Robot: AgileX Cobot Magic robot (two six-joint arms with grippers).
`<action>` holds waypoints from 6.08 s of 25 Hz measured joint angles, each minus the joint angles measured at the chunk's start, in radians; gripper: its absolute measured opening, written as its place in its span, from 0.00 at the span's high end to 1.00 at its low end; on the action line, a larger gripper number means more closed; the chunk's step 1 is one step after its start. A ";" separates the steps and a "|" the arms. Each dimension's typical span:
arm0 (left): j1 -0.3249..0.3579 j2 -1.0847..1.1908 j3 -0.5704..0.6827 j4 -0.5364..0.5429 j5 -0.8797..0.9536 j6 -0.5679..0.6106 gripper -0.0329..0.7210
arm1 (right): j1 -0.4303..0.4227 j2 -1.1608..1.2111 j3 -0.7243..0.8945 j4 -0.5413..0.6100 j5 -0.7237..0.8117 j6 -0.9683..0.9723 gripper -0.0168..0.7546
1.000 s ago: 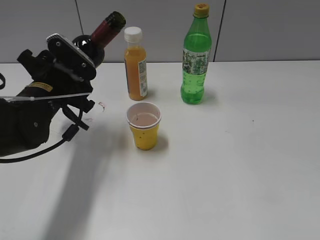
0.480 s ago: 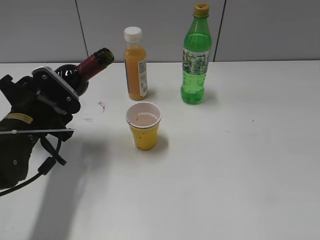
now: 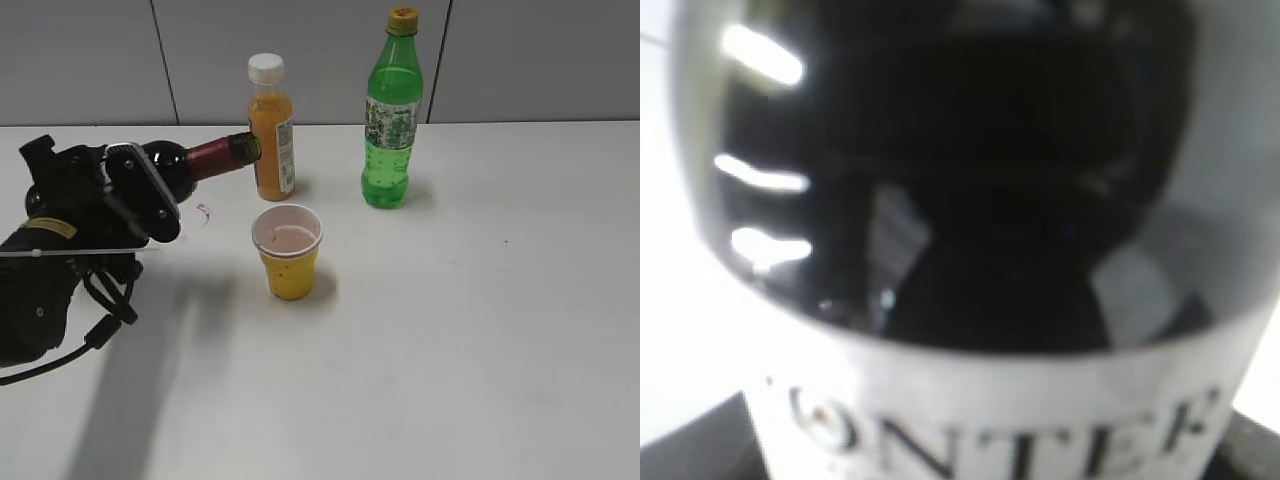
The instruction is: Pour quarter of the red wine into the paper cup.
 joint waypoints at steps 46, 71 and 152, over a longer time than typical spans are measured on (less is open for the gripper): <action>0.000 0.029 -0.079 -0.017 -0.023 0.289 0.26 | 0.000 0.000 0.000 0.000 0.000 0.001 0.22; 0.144 0.029 -0.102 0.516 0.086 -1.431 0.26 | 0.000 0.000 0.000 0.000 0.000 0.000 0.22; 0.365 -0.467 -0.331 0.885 0.644 -1.457 0.09 | 0.000 0.000 0.000 0.000 0.000 0.000 0.22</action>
